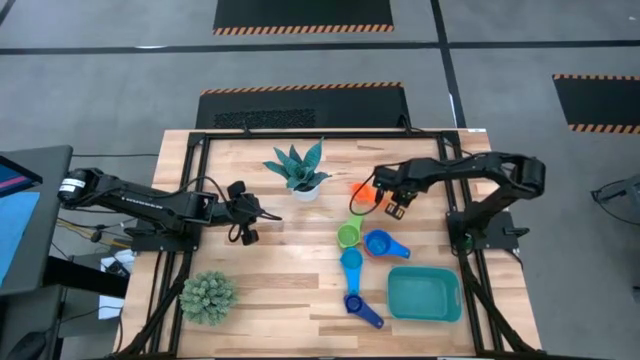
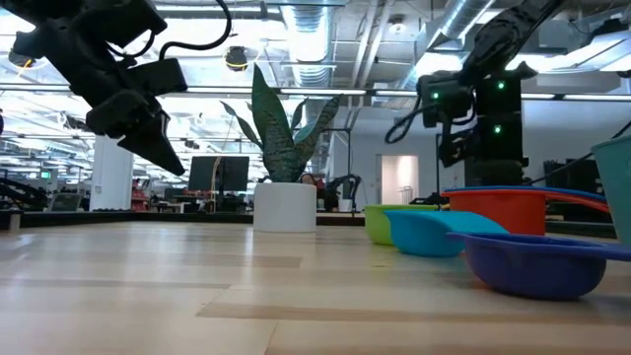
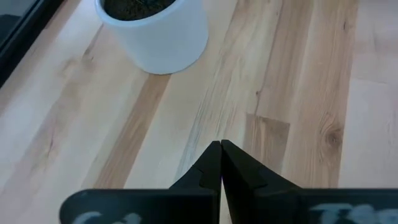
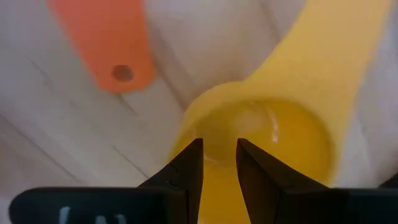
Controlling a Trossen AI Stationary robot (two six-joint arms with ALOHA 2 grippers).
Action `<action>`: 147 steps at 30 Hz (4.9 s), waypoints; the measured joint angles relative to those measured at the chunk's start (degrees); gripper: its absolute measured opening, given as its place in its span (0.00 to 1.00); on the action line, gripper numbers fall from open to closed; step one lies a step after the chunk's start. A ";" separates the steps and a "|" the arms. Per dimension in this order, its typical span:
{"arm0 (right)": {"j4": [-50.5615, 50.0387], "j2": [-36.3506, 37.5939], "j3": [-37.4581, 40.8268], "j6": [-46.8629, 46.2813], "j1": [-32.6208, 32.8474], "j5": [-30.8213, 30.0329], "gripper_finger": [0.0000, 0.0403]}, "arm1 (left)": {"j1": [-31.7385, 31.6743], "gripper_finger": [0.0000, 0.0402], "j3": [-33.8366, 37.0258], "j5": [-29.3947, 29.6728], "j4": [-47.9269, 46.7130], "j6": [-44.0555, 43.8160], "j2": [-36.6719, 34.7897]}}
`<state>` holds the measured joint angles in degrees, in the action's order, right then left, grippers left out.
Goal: Nest measuring cups in basket
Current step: Stack the yellow measuring cup on top of the blue measuring cup
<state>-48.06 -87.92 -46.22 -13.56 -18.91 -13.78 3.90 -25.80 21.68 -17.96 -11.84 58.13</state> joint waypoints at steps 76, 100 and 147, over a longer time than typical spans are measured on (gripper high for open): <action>-2.59 -8.04 -5.03 25.28 11.24 -0.33 0.07 | 0.02 0.00 -0.02 1.88 -0.51 -5.59 0.00; -15.14 4.83 -24.39 -37.05 17.42 17.51 0.07 | 0.02 0.00 -0.04 8.57 -0.58 -13.96 0.00; -7.33 -5.15 -24.39 -65.96 28.21 18.23 0.38 | 0.02 0.00 -0.04 7.20 -2.03 -13.90 0.02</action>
<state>-55.38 -93.08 -70.61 -79.52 9.30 4.45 3.92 -25.85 28.87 -19.99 -25.74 58.15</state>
